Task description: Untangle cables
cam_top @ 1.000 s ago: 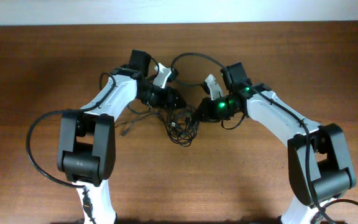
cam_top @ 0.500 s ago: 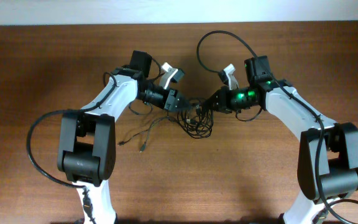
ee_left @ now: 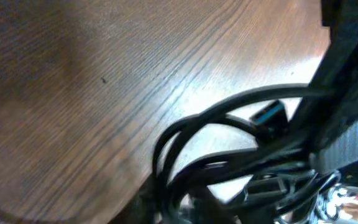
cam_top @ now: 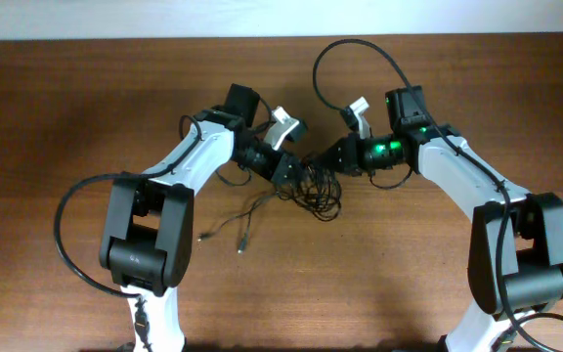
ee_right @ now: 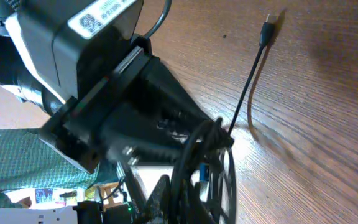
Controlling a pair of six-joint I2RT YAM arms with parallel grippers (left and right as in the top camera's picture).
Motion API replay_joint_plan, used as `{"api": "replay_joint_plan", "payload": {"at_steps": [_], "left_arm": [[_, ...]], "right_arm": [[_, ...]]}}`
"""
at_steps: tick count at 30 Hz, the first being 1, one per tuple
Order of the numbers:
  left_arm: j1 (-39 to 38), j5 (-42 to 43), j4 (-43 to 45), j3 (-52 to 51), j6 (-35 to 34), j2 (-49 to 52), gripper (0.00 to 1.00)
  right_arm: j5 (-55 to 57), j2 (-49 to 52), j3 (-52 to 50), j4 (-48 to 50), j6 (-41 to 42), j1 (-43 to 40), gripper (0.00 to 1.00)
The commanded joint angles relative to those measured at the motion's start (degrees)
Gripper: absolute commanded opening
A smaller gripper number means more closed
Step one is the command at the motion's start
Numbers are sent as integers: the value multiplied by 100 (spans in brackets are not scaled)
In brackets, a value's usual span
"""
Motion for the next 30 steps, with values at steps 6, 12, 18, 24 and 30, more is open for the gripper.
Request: {"api": "replay_joint_plan", "payload": {"at_steps": [6, 12, 18, 24, 30], "left_arm": [[219, 96, 20, -22, -299, -186, 0], [713, 120, 20, -22, -883, -181, 0], [708, 118, 81, -22, -992, -181, 0], [708, 118, 101, -22, -1032, -181, 0], [713, 118, 103, -22, -1032, -181, 0]], "right_arm": [[42, 28, 114, 4, -24, -15, 35], [511, -109, 118, -411, -74, 9, 68], [2041, -109, 114, -754, 155, 629, 46], [3620, -52, 76, -1261, 592, 1139, 16], [4988, 35, 39, -1917, 772, 1215, 13]]}}
